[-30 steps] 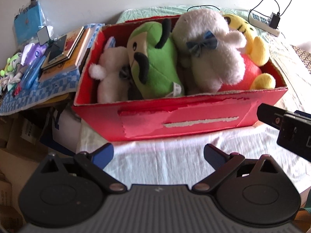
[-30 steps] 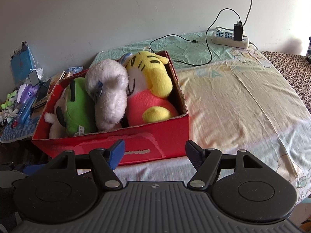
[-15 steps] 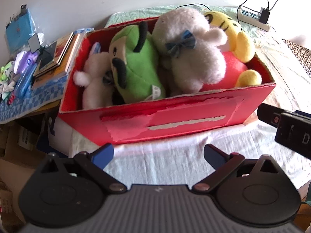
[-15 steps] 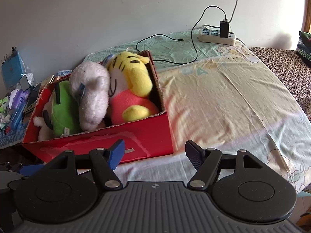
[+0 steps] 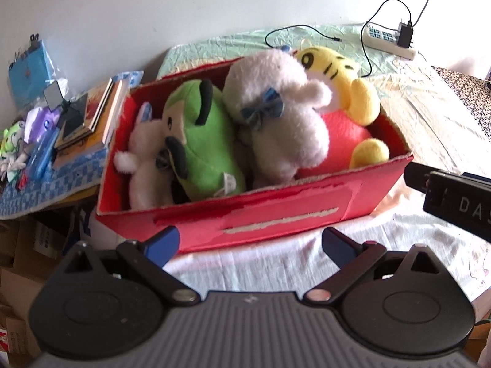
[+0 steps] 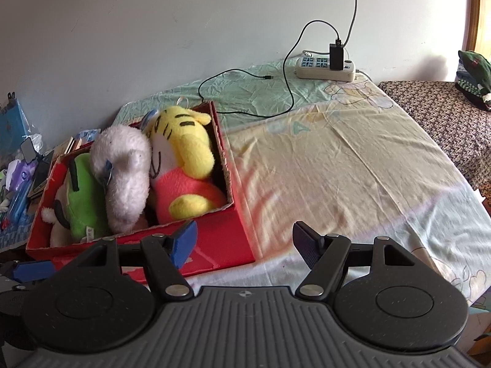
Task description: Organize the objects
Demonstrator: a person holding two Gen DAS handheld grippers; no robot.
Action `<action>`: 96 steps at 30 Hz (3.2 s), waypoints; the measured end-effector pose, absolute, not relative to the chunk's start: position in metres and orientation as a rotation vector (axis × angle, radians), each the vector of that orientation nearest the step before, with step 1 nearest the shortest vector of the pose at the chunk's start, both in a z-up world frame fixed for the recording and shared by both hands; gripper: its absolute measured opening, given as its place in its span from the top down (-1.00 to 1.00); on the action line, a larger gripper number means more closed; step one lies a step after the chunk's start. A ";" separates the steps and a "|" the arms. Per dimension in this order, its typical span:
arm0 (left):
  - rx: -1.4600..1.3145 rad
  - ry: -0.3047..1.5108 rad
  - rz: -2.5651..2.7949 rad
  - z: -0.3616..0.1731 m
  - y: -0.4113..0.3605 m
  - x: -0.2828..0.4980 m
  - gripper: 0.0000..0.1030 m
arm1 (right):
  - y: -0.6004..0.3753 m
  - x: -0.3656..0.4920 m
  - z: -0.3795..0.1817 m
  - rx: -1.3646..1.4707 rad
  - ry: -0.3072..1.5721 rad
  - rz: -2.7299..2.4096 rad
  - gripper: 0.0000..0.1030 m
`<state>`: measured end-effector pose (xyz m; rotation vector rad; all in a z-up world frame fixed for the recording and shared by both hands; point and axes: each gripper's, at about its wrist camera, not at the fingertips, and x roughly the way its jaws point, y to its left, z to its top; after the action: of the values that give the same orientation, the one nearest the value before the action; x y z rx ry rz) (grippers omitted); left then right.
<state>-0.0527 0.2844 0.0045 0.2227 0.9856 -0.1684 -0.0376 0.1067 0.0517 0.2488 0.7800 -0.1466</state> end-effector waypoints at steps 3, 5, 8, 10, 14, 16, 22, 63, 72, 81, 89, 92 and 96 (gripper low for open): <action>0.215 0.973 -0.171 0.008 0.285 -0.050 -0.93 | 0.105 -0.035 0.053 0.241 0.775 -0.157 -0.39; 0.209 0.962 -0.179 0.011 0.285 -0.049 -0.93 | 0.104 -0.034 0.054 0.234 0.769 -0.168 -0.39; 0.199 0.940 -0.175 0.016 0.287 -0.047 -0.93 | 0.102 -0.031 0.059 0.225 0.754 -0.180 -0.39; 0.192 0.931 -0.168 0.019 0.289 -0.043 -0.93 | 0.103 -0.029 0.063 0.221 0.745 -0.184 -0.39; 0.174 0.918 -0.153 0.024 0.295 -0.037 -0.93 | 0.110 -0.024 0.071 0.185 0.711 -0.190 -0.39; 0.167 0.915 -0.148 0.025 0.298 -0.035 -0.93 | 0.113 -0.022 0.073 0.177 0.705 -0.183 -0.39; 0.137 0.904 -0.156 0.026 0.306 -0.031 -0.93 | 0.123 -0.016 0.076 0.155 0.692 -0.157 -0.39; 0.097 0.920 -0.068 0.019 0.338 0.008 -0.96 | 0.160 0.021 0.074 0.076 0.698 -0.067 -0.39; 0.085 0.919 -0.062 0.016 0.345 0.015 -0.96 | 0.169 0.029 0.071 0.062 0.707 -0.065 -0.39; 0.084 0.922 -0.057 0.016 0.351 0.020 -0.96 | 0.175 0.037 0.074 0.081 0.720 -0.055 -0.39; 0.102 0.916 -0.045 0.016 0.353 0.015 -0.96 | 0.172 0.032 0.069 0.137 0.735 -0.036 -0.44; 0.101 0.914 -0.043 0.020 0.355 0.012 -0.96 | 0.174 0.028 0.068 0.139 0.739 -0.024 -0.44; 0.131 0.900 -0.020 0.020 0.352 0.008 -0.96 | 0.175 0.022 0.069 0.137 0.731 -0.015 -0.44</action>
<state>0.0082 0.3525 0.0196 0.1312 0.9004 -0.0203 0.0224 0.1749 0.0687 0.1365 0.7308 -0.0149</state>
